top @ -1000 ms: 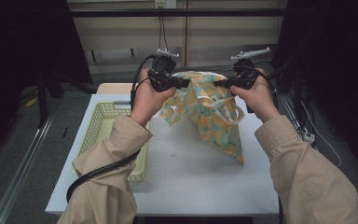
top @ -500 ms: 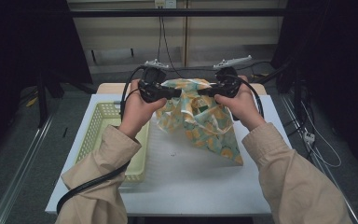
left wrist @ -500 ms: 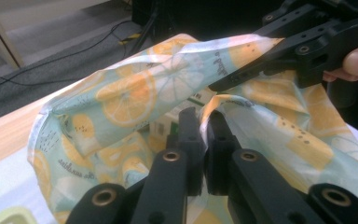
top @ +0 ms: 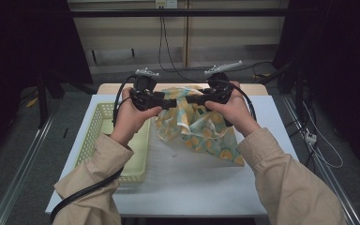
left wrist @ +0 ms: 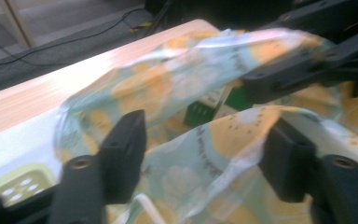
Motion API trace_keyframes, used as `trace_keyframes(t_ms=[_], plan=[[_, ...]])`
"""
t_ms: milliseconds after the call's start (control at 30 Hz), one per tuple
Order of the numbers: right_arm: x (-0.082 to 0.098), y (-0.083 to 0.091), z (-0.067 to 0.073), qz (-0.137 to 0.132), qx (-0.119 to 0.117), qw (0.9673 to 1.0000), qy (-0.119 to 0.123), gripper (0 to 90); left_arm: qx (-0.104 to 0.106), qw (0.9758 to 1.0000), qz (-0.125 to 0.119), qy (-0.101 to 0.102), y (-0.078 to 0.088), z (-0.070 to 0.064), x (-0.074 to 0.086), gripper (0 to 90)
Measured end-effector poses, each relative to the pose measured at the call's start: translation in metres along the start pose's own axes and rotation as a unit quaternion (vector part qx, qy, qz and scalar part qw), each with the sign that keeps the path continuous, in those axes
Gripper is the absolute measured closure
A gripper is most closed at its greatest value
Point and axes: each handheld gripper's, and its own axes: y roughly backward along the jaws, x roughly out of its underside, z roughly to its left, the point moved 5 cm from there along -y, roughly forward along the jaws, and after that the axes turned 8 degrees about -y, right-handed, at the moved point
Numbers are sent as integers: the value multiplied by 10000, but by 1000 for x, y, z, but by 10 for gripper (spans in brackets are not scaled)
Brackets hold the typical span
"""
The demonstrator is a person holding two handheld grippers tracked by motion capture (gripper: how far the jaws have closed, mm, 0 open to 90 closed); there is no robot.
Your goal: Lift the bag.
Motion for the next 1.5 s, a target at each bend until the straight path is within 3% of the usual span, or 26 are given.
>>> trace_keyframes(t_ms=[200, 533, 700, 1033, 1200, 1500], plan=[[3, 9, 7, 214, 58, 9998, 10, 376, 56, 9999, 151, 22, 3, 0, 10, 198], [6, 41, 10, 136, 157, 9998, 41, 279, 250, 9995, 216, 24, 13, -4, 29, 71], [16, 53, 3, 169, 113, 9998, 60, 267, 363, 9992, 155, -78, 21, -5, 39, 67], [46, 65, -16, 180, 130, 9997, 39, 243, 301, 9987, 310, -253, 35, -8, 58, 65], [62, 70, -23, 257, 233, 9993, 145, 231, 242, 9987, 333, -301, 39, -8, 67, 66], [88, 81, -29, 274, 126, 9995, 119, 207, 171, 9985, 432, -302, 36, -5, 87, 73]])
